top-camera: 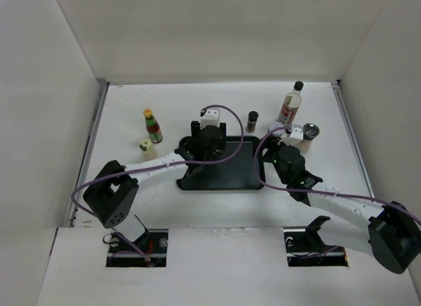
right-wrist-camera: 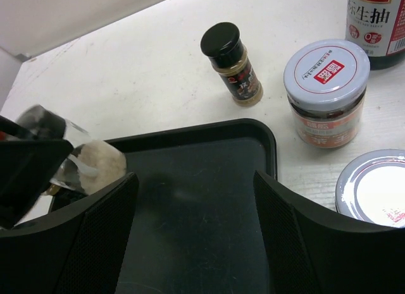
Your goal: Organize the condiment bottles
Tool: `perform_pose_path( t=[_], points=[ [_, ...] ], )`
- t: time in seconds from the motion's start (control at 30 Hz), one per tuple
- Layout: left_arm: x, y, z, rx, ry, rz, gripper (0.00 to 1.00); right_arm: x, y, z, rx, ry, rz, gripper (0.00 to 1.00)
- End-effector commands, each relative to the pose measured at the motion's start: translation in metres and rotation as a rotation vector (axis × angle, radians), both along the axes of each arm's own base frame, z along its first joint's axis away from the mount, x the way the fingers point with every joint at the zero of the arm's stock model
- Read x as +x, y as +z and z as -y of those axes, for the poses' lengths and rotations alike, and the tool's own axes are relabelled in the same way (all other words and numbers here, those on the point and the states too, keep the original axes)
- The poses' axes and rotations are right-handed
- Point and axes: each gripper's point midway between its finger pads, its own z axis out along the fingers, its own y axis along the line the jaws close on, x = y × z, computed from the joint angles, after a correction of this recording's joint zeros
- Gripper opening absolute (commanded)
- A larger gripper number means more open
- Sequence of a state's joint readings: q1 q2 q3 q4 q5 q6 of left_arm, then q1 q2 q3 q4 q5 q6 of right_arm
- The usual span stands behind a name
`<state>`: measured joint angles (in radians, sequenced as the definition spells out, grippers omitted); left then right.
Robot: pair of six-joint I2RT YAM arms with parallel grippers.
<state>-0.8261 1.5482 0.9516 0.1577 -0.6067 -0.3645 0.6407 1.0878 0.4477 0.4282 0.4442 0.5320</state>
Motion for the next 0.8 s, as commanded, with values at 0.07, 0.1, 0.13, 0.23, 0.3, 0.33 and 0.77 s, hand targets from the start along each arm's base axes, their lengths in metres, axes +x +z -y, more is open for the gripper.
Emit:
perform_pose_path(
  t=[0.07,0.1,0.13,0.23,0.3,0.33,0.77],
  points=[
    [0.010,0.009,0.005,-0.073,0.039,0.073,0.40,0.005,0.012,-0.005,0.037,0.001,0.038,0.77],
    [0.011,0.004,0.006,-0.072,0.038,0.070,0.40,0.005,0.013,-0.005,0.035,0.001,0.040,0.77],
    [0.012,-0.001,0.006,-0.070,0.036,0.064,0.40,0.005,0.012,-0.005,0.033,0.002,0.039,0.77],
    [0.013,-0.013,0.006,-0.053,0.040,0.051,0.40,0.005,0.012,-0.005,0.034,0.003,0.040,0.77],
    [0.013,-0.017,0.007,-0.047,0.040,0.046,0.41,0.005,0.012,-0.005,0.033,0.003,0.040,0.77],
    [0.013,-0.017,0.006,-0.048,0.043,0.045,0.41,0.005,0.012,-0.005,0.033,0.003,0.040,0.77],
    [-0.002,-0.007,0.004,-0.100,0.036,0.077,0.70,0.005,0.012,-0.006,0.027,0.009,0.041,0.65]
  ],
)
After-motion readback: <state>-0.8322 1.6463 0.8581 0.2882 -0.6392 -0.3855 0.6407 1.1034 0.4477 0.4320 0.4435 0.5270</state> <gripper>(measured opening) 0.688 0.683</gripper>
